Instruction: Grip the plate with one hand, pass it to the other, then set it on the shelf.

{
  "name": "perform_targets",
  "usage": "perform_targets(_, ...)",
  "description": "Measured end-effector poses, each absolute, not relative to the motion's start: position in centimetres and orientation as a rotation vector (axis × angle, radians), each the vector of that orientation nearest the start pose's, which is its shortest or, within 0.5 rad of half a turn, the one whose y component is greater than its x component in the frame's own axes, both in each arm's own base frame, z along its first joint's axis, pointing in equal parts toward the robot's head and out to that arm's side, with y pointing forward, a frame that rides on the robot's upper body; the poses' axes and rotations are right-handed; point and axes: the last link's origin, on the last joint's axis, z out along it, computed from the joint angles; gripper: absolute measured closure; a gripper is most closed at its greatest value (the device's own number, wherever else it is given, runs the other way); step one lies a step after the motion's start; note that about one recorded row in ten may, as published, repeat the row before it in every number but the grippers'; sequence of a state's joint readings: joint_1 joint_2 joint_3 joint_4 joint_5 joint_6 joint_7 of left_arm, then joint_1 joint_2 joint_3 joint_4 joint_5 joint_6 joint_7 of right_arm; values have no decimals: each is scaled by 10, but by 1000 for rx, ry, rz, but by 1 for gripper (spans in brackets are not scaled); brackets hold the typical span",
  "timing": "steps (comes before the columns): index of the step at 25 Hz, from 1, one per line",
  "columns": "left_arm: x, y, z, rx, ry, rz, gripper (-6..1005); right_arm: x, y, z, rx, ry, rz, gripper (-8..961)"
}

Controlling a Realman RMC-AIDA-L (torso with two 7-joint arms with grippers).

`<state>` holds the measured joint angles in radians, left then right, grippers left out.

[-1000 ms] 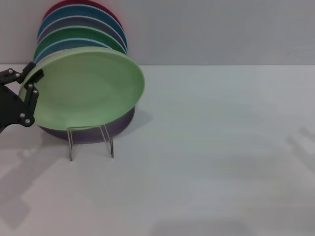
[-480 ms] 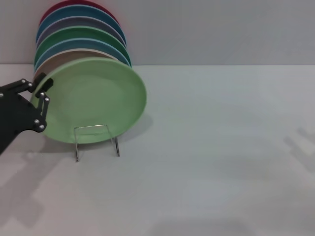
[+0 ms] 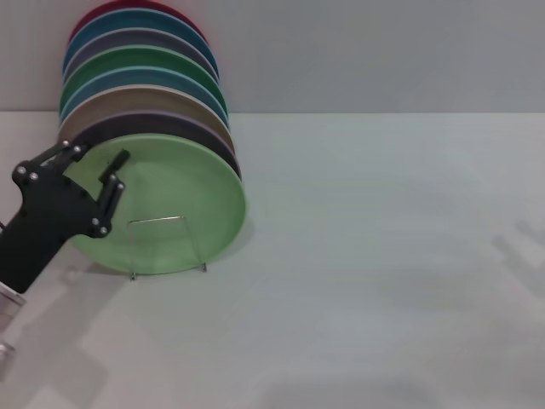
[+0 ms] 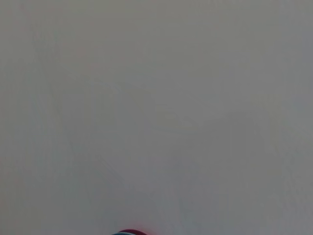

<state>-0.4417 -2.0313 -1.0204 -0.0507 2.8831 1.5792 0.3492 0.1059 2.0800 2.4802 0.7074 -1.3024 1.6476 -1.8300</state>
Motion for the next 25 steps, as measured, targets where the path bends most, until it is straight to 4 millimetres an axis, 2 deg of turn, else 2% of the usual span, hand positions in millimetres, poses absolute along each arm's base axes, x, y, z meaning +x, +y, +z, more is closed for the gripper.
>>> perform_targets(5,-286,290,-15,-1756,477,-517,700,330,243,90,-1953,689,1207,358)
perform_targets(9,-286,277,-15,-1721,466,-534,637,330,243,91,-1950,687,1207,354)
perform_targets(11,-289,271,-9,-1681,419,-561,550,331,242,92,-1946,669,1197,352)
perform_targets(14,-299,270,9,-1588,260,-609,419,335,239,90,-1927,575,1121,350)
perform_targets(18,-326,273,33,-1478,-54,-703,413,354,233,76,-1795,513,1012,346)
perform_targets(21,-345,271,44,-1397,-234,-743,404,363,228,62,-1715,424,909,344)
perform_targets(23,-351,268,46,-1374,-283,-745,370,366,227,55,-1665,387,861,342)
perform_targets(25,-355,266,46,-1368,-296,-734,309,366,229,52,-1628,384,852,267)
